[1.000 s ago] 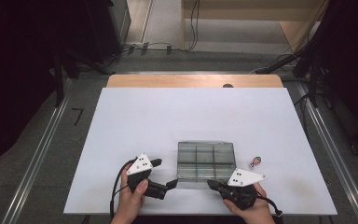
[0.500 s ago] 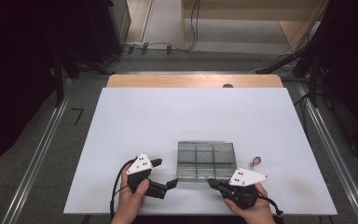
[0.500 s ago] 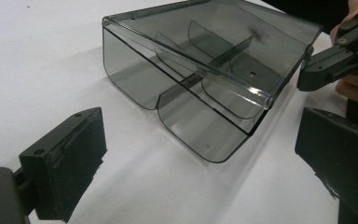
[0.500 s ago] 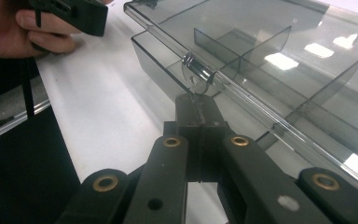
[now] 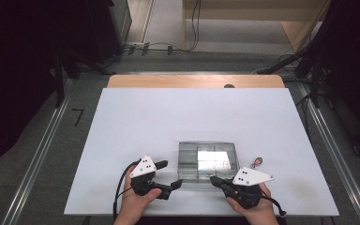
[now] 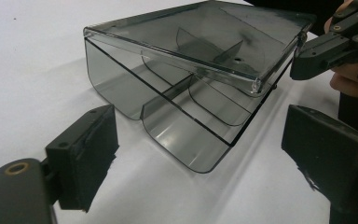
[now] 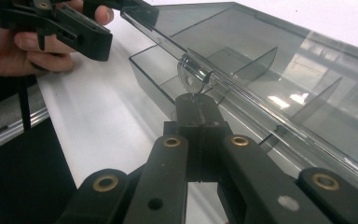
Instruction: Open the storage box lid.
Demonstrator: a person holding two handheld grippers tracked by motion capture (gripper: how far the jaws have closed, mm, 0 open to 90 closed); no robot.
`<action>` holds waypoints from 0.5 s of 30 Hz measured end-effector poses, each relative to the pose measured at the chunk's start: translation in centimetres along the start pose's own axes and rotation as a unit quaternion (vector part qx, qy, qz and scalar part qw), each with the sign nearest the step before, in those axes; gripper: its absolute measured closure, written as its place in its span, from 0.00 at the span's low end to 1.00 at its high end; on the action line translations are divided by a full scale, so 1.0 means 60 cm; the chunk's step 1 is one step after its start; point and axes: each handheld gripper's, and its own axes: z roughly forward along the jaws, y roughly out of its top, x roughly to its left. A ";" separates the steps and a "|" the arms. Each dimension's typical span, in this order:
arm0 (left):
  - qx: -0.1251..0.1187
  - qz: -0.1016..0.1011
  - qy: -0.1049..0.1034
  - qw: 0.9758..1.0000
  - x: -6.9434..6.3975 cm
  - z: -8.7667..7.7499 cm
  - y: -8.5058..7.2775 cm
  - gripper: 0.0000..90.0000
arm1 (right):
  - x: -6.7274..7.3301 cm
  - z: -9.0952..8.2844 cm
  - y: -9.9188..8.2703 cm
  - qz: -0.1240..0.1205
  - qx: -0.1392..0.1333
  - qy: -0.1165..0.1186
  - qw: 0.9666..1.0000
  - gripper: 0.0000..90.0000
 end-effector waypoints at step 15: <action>-0.022 0.006 -0.001 1.000 -0.009 0.005 0.010 0.62 | 0.000 -0.004 0.014 -0.005 -0.014 -0.006 1.000 0.98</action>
